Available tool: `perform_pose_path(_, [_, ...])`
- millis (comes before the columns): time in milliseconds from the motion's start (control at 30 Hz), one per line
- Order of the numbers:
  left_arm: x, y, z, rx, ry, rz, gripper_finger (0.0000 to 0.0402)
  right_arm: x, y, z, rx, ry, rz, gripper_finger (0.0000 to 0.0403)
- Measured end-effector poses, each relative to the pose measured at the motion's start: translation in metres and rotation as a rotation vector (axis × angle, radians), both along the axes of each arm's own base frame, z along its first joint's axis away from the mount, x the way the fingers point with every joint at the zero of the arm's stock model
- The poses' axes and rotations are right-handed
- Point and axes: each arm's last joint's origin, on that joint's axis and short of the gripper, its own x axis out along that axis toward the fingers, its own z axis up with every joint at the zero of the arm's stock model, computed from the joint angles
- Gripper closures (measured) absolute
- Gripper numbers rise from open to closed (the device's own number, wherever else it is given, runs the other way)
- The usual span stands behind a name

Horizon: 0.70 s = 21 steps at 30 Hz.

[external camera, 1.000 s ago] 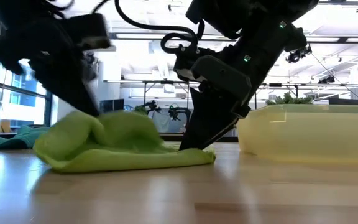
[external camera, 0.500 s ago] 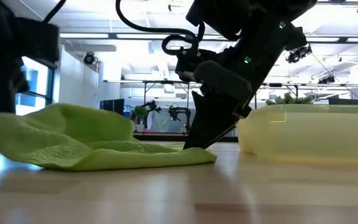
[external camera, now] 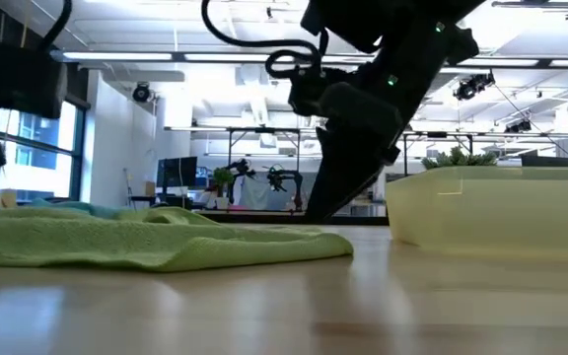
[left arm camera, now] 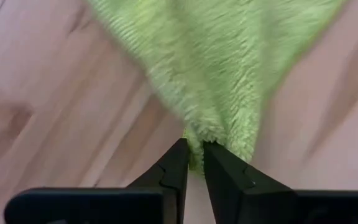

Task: Roll microfiber towels into tight, uniform cylinder then place into a basket
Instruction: Fold the green microfiber towel

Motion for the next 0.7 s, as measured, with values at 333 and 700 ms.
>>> perform_pose_path(333, [0.013, 0.006, 0.047, 0.048, -0.175, -0.128, 0.0357, 0.015, 0.024, 0.007, 0.011, -0.218, 0.232, 0.0199])
perform_pose_path(700, [0.017, 0.006, 0.054, 0.065, -0.227, -0.162, 0.0357, 0.022, 0.027, -0.017, -0.188, -0.218, 0.469, 0.0199])
